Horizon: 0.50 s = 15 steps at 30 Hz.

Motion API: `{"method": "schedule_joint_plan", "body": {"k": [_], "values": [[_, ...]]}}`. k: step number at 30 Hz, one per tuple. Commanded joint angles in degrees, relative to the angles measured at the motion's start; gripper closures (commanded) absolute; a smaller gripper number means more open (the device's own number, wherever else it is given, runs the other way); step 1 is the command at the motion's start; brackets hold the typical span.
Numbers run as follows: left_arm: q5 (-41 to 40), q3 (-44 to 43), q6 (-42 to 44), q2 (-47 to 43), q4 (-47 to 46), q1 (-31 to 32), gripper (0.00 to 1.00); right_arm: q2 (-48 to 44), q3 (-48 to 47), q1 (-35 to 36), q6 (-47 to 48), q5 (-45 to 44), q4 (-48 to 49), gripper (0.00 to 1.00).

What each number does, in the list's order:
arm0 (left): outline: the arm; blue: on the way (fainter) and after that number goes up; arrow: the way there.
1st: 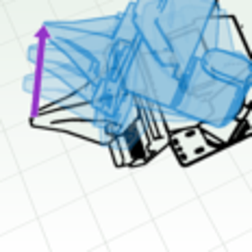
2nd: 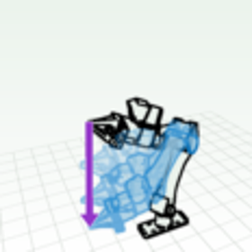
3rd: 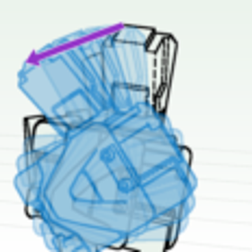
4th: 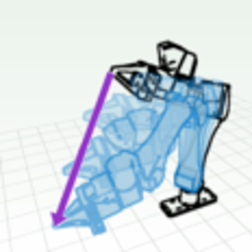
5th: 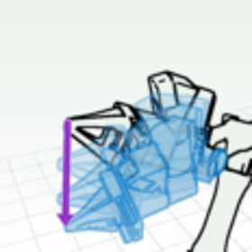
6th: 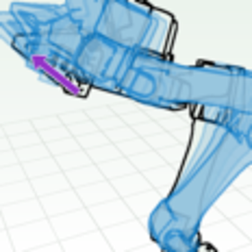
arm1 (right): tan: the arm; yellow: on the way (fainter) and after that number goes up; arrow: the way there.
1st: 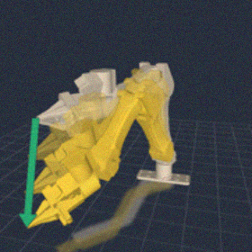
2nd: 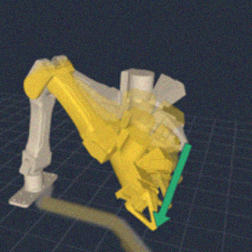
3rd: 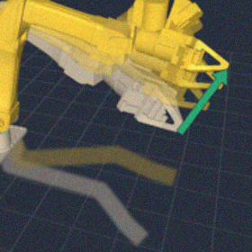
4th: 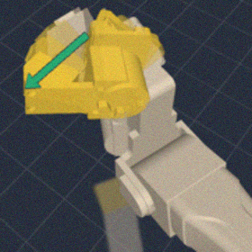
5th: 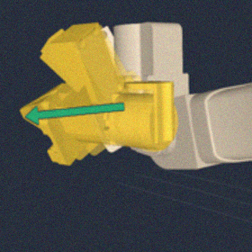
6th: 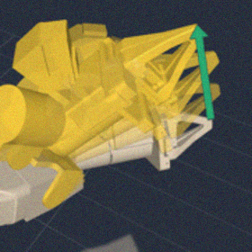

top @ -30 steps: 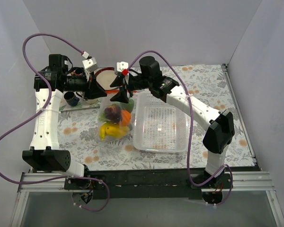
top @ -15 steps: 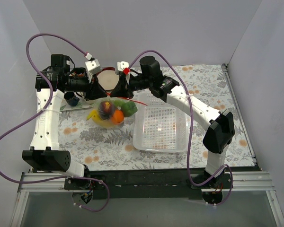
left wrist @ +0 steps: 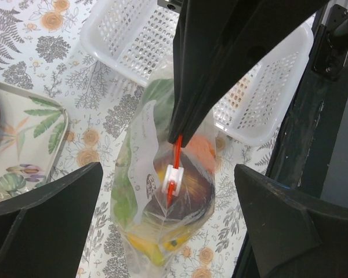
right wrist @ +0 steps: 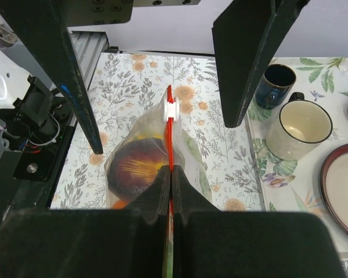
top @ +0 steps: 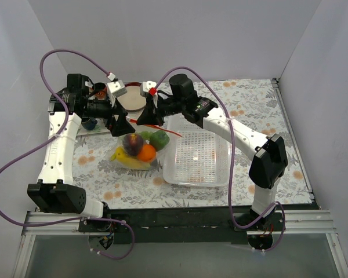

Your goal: Open the zip-top bag and remove the fake food

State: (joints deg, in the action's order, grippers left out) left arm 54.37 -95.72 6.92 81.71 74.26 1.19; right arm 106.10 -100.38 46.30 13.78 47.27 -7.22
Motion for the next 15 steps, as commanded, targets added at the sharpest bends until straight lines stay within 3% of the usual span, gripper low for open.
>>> {"method": "schedule_joint_plan", "body": {"k": [1,10,15], "values": [[2.4,-0.3,2.6,-2.0,1.8,-0.7,0.02,-4.9,0.4,0.1,0.8,-1.1,2.5,0.99],[2.3,3.2,-0.5,-2.8,-3.2,-3.8,0.02,-7.8,1.9,-0.6,0.9,-1.1,2.7,0.99],[9.6,3.4,-1.0,-2.5,-2.7,-4.3,0.02,-8.9,2.7,-0.7,0.8,-1.5,3.1,0.99]]}}
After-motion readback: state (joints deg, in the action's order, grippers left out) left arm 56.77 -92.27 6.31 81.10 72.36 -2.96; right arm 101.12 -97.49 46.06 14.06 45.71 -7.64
